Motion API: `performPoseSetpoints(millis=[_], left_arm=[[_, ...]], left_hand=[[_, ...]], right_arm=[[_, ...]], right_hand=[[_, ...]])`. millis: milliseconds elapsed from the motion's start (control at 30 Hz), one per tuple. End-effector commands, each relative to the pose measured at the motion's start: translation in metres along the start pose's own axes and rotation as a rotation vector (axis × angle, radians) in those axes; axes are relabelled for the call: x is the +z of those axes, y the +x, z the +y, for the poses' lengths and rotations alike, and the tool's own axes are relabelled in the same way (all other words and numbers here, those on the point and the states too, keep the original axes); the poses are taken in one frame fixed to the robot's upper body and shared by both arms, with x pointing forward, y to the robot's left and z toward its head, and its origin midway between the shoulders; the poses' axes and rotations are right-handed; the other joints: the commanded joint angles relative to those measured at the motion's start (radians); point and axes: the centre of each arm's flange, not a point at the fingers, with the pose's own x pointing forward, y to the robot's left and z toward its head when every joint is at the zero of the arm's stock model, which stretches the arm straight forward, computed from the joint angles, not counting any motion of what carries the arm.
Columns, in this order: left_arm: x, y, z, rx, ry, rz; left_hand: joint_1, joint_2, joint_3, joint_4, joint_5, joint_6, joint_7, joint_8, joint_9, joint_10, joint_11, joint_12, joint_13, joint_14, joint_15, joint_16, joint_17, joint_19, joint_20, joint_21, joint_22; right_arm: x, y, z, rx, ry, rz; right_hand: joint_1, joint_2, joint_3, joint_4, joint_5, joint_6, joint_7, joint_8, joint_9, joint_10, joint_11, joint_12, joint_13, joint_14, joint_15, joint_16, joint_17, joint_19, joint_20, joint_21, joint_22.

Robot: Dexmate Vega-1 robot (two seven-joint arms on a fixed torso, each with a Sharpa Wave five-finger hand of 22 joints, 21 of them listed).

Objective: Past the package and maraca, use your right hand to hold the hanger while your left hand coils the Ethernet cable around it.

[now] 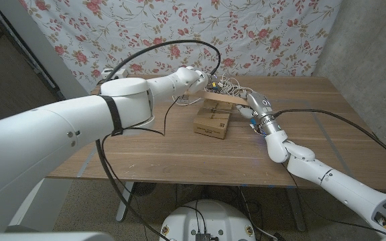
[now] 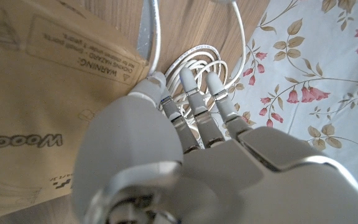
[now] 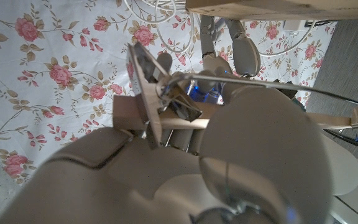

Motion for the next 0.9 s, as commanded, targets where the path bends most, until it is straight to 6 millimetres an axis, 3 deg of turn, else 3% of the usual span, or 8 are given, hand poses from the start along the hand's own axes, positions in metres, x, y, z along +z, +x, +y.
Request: performPoseSetpoints(millis=[33, 233, 267, 333, 433, 533, 767, 900], left_arm=[[0.003, 0.000, -0.006, 0.031, -0.018, -0.024], [-0.008, -0.014, 0.003, 0.162, -0.023, -0.029], [-0.010, -0.017, 0.004, 0.160, -0.034, -0.013], [-0.015, -0.020, 0.007, 0.121, -0.055, 0.019], [-0.023, -0.027, 0.010, 0.084, -0.074, 0.068], [-0.027, -0.039, 0.014, 0.070, -0.030, 0.141], [-0.029, -0.063, 0.018, 0.038, 0.089, 0.250], [-0.036, -0.083, 0.021, 0.111, 0.096, 0.345]], left_hand=[[-0.028, 0.044, 0.009, 0.040, -0.030, 0.144, 0.061, 0.034, 0.009, 0.151, -0.007, 0.061, 0.043, 0.111, -0.157, 0.005, -0.008, 0.054, -0.006, 0.015, 0.001], [-0.048, 0.052, 0.017, 0.069, -0.004, 0.164, 0.065, 0.035, 0.021, 0.177, -0.006, 0.074, 0.080, 0.138, -0.154, -0.013, -0.015, 0.075, 0.000, 0.008, -0.001], [-0.071, 0.069, 0.036, 0.112, 0.004, 0.092, 0.056, -0.006, 0.022, 0.092, -0.003, 0.041, 0.105, 0.092, -0.155, -0.045, -0.012, 0.046, 0.009, -0.001, 0.003], [-0.125, 0.053, 0.051, 0.178, 0.005, -0.073, 0.041, -0.082, 0.015, -0.070, 0.050, -0.056, 0.097, -0.019, -0.116, -0.124, -0.042, 0.015, 0.033, -0.013, 0.003], [-0.190, 0.060, 0.053, 0.245, -0.011, -0.110, 0.060, -0.086, 0.015, -0.120, 0.082, -0.101, 0.077, -0.036, -0.090, -0.157, -0.077, -0.006, 0.041, -0.022, 0.003], [-0.223, 0.035, 0.039, 0.264, -0.024, -0.118, 0.055, -0.085, 0.012, -0.130, 0.084, -0.112, 0.069, -0.045, -0.084, -0.172, -0.094, -0.016, 0.041, -0.025, 0.003], [-0.225, -0.070, 0.003, 0.226, -0.049, -0.137, 0.037, -0.091, 0.002, -0.145, 0.068, -0.131, 0.049, -0.035, -0.092, -0.185, -0.122, -0.017, 0.037, -0.023, 0.006], [-0.352, -0.090, -0.065, 0.282, -0.058, -0.266, 0.042, -0.098, 0.000, -0.255, 0.089, -0.152, 0.030, -0.065, -0.080, -0.190, -0.121, -0.043, 0.027, -0.028, 0.009]], right_arm=[[0.001, 0.004, 0.001, 0.000, 0.013, -0.014], [0.003, 0.004, 0.001, -0.001, 0.014, -0.017], [0.003, 0.004, 0.001, -0.001, 0.013, -0.019], [0.004, 0.004, 0.002, 0.003, 0.012, -0.020], [0.006, 0.003, 0.002, 0.007, 0.012, -0.022], [0.007, 0.002, 0.001, 0.007, 0.012, -0.025], [0.013, 0.001, 0.000, 0.008, 0.014, -0.042], [0.020, 0.000, 0.000, 0.007, 0.009, -0.053]], right_hand=[[-0.126, 0.136, 0.007, 0.001, 0.003, 0.015, 0.005, 0.009, 0.002, 0.005, 0.001, 0.007, 0.009, -0.006, -0.071, 0.004, 0.000, 0.002, -0.089, 0.004, 0.001], [-0.125, 0.136, 0.007, 0.000, 0.002, 0.015, 0.005, 0.009, 0.002, 0.005, 0.001, 0.009, 0.011, -0.007, -0.071, 0.004, 0.000, 0.001, -0.089, 0.004, 0.002], [-0.125, 0.136, 0.007, 0.000, 0.002, 0.015, 0.005, 0.009, 0.001, 0.005, 0.002, 0.009, 0.011, -0.007, -0.071, 0.004, 0.000, 0.003, -0.090, 0.004, 0.002], [-0.125, 0.136, 0.007, 0.000, 0.002, 0.017, 0.006, 0.009, 0.000, 0.005, 0.002, 0.006, 0.007, -0.007, -0.071, 0.004, 0.000, 0.002, -0.090, 0.004, 0.001], [-0.125, 0.136, 0.007, 0.000, 0.002, 0.017, 0.006, 0.010, 0.000, 0.005, 0.001, 0.008, 0.009, -0.007, -0.071, 0.004, 0.000, 0.002, -0.091, 0.004, 0.001], [-0.125, 0.136, 0.007, 0.000, 0.003, 0.017, 0.007, 0.010, 0.000, 0.005, 0.001, 0.008, 0.008, -0.008, -0.071, 0.004, 0.000, 0.002, -0.090, 0.003, 0.001], [-0.125, 0.136, 0.007, 0.001, 0.003, 0.016, 0.006, 0.011, 0.001, 0.009, 0.003, 0.000, -0.007, -0.008, -0.071, 0.004, 0.000, 0.001, -0.090, 0.002, 0.001], [-0.124, 0.136, 0.007, 0.000, 0.003, 0.016, 0.007, 0.010, -0.001, 0.004, -0.003, 0.009, 0.008, -0.008, -0.071, 0.005, 0.000, 0.002, -0.090, 0.003, 0.001]])
